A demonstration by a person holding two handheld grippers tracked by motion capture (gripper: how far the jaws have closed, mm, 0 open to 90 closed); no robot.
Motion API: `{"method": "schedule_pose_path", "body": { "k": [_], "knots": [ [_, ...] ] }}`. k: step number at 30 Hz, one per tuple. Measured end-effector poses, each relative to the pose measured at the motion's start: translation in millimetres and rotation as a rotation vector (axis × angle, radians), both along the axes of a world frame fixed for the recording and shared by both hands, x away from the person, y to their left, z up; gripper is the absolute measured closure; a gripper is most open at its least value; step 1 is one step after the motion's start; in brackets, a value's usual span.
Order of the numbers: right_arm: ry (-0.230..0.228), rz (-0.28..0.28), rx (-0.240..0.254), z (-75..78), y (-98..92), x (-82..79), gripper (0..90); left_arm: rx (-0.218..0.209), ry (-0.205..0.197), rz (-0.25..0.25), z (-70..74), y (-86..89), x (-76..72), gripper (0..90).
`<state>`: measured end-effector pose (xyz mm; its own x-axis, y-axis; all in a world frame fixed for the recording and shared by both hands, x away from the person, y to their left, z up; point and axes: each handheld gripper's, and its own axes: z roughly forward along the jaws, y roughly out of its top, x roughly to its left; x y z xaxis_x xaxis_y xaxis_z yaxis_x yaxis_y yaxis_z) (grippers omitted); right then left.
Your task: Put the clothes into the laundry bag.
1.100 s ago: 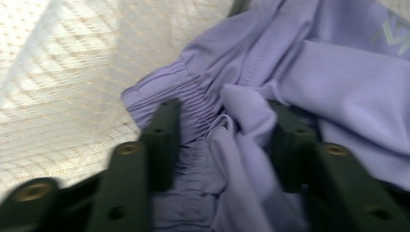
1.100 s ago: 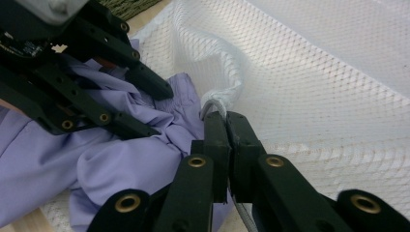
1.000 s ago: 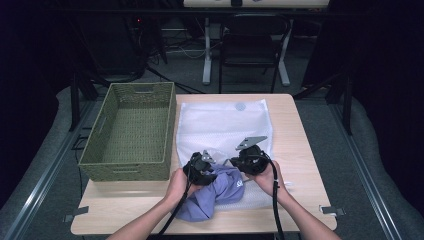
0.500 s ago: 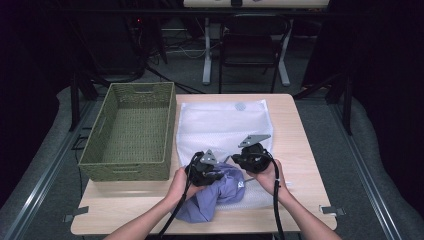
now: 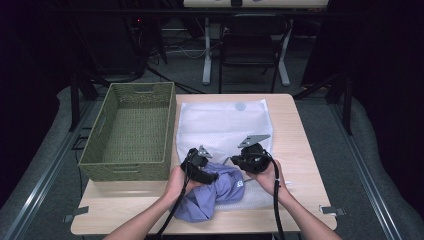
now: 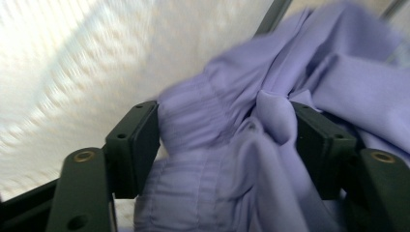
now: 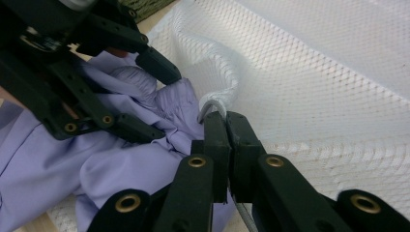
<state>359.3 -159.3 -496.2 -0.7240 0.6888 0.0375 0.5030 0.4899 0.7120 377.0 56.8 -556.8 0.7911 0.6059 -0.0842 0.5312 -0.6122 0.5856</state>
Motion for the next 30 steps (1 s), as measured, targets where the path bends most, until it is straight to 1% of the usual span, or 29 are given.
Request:
{"method": "schedule_pose_path", "body": {
  "k": [2, 3, 4, 6, 7, 10, 12, 15, 18, 20, 21, 22, 24, 25, 26, 27, 28, 30],
  "knots": [
    [0.01, 0.009, -0.008, -1.7, 1.7, -0.2, 88.4, -0.004, 0.024, -0.006, -2.7, 0.8, 1.6, 38.1],
    [0.012, 0.011, -0.012, -2.2, 2.8, -0.4, 88.4, -0.003, 0.023, -0.005, -3.5, 1.0, 2.3, 40.4],
    [0.013, 0.015, -0.013, -2.7, 3.6, -0.4, 88.4, -0.004, 0.03, -0.003, -4.3, 0.7, 2.5, 43.1],
    [0.021, 0.017, -0.016, -3.4, 4.7, -0.5, 88.4, -0.012, 0.038, -0.01, -5.5, 1.5, 3.8, 48.9],
    [0.019, 0.02, -0.018, -3.9, 4.7, 0.0, 88.4, -0.023, 0.043, -0.012, -5.8, 1.2, 3.8, 52.4],
    [0.022, 0.015, -0.019, -4.9, 4.2, 0.6, 88.4, -0.01, 0.025, -0.035, -3.5, 0.7, 2.4, 60.1],
    [0.018, 0.013, -0.021, -4.8, 3.5, 0.8, 88.4, -0.006, 0.013, -0.045, -1.2, 1.0, 1.0, 63.4],
    [0.006, 0.008, -0.02, -3.4, 3.0, 0.7, 88.4, -0.019, -0.016, -0.059, 6.8, 3.2, -1.6, 69.9],
    [0.004, -0.006, -0.015, -2.6, 1.3, 1.4, 88.4, -0.042, -0.055, -0.073, 16.2, 0.5, -6.6, 71.4],
    [-0.002, -0.022, -0.012, -1.8, -0.8, 2.2, 88.4, -0.055, -0.071, -0.101, 21.8, -2.5, -10.8, 72.0],
    [-0.005, -0.032, -0.008, -1.3, -1.8, 2.5, 88.4, -0.054, -0.084, -0.109, 24.8, -4.5, -13.4, 72.2],
    [-0.009, -0.038, -0.007, -0.7, -3.0, 2.9, 88.4, -0.081, -0.087, -0.127, 26.9, -6.1, -15.6, 72.4],
    [-0.021, -0.053, -0.001, 0.8, -4.9, 2.7, 88.4, -0.084, -0.096, -0.151, 31.3, -11.2, -21.5, 72.7],
    [-0.027, -0.058, 0.003, 1.9, -5.5, 2.2, 88.4, -0.093, -0.089, -0.178, 32.2, -13.8, -23.8, 72.7],
    [-0.035, -0.06, 0.008, 3.1, -5.6, 1.7, 88.4, -0.098, -0.089, -0.19, 32.4, -16.6, -26.2, 72.8],
    [-0.048, -0.065, 0.014, 4.7, -5.8, 1.0, 88.4, -0.101, -0.086, -0.2, 32.0, -19.4, -28.0, 72.8],
    [-0.055, -0.064, 0.021, 6.1, -5.7, 0.5, 88.4, -0.094, -0.088, -0.21, 31.3, -21.6, -28.6, 72.8],
    [-0.069, -0.066, 0.035, 9.2, -5.2, -1.3, 88.4, -0.081, -0.092, -0.207, 28.3, -24.8, -28.2, 72.7]
  ]
}}
